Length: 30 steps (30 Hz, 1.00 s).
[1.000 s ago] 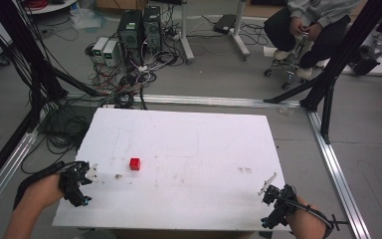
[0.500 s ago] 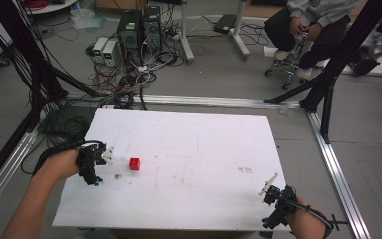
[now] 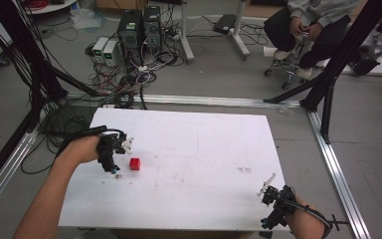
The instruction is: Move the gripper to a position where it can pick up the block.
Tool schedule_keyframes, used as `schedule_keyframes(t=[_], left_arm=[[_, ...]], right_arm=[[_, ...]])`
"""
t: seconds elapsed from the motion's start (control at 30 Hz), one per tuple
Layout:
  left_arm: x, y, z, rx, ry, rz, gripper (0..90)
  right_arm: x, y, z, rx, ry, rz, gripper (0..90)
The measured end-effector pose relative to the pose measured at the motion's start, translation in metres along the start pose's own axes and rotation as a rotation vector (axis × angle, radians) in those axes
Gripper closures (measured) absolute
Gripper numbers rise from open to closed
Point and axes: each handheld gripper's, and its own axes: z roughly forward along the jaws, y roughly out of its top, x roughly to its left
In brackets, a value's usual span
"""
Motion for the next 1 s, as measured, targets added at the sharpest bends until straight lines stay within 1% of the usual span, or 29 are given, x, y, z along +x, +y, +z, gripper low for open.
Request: schedule_keyframes(t=[0.07, 0.13, 0.17, 0.23, 0.27, 0.33, 0.37, 0.43, 0.63, 0.67, 0.7, 0.77, 0.83, 0.93, 1.0], left_arm=[[0.003, 0.008, 0.002, 0.001, 0.000, 0.023, 22.5], [0.006, 0.015, 0.005, 0.004, -0.007, 0.036, 22.5], [0.008, 0.020, 0.008, 0.004, -0.009, 0.042, 22.5], [0.010, 0.025, 0.013, 0.014, -0.028, 0.051, 22.6], [0.011, 0.027, 0.016, 0.013, -0.022, 0.056, 22.5], [0.012, 0.030, 0.021, 0.017, -0.033, 0.056, 22.6], [0.013, 0.031, 0.024, 0.018, -0.037, 0.063, 22.6], [0.014, 0.032, 0.030, 0.027, -0.044, 0.062, 22.6], [0.015, 0.030, 0.045, 0.033, -0.059, 0.062, 22.6], [0.016, 0.030, 0.048, 0.036, -0.064, 0.063, 22.6], [0.017, 0.030, 0.053, 0.047, -0.067, 0.065, 22.7], [0.017, 0.031, 0.056, 0.050, -0.069, 0.072, 22.6], [0.017, 0.032, 0.061, 0.057, -0.062, 0.067, 22.7], [0.018, 0.032, 0.067, 0.067, -0.078, 0.074, 22.9], [0.019, 0.033, 0.071, 0.066, -0.082, 0.073, 22.9]], right_arm=[[0.000, -0.001, 0.000, -0.003, -0.001, 0.001, 2.0], [0.000, -0.001, 0.000, 0.000, 0.001, 0.004, 2.0], [0.000, -0.001, 0.000, 0.000, 0.001, 0.002, 2.0], [0.001, 0.000, 0.002, -0.001, 0.001, 0.000, 2.0], [0.000, -0.001, 0.002, 0.001, 0.002, -0.002, 2.0], [0.000, -0.001, 0.002, 0.002, 0.002, -0.003, 2.0], [0.000, -0.002, 0.002, 0.001, 0.006, 0.002, 2.0], [0.000, -0.002, 0.002, 0.001, 0.003, 0.006, 2.0], [0.001, 0.000, 0.003, 0.001, 0.008, -0.005, 2.0], [0.001, 0.000, 0.003, 0.001, 0.008, -0.005, 2.0], [0.002, 0.000, 0.003, 0.003, 0.007, -0.007, 2.0], [0.001, 0.000, 0.003, 0.001, 0.006, -0.002, 2.0], [0.001, -0.001, 0.002, 0.003, 0.008, -0.001, 2.0], [0.001, -0.001, 0.003, 0.005, 0.008, 0.003, 2.0], [0.001, -0.001, 0.004, 0.009, 0.008, 0.003, 1.9]])
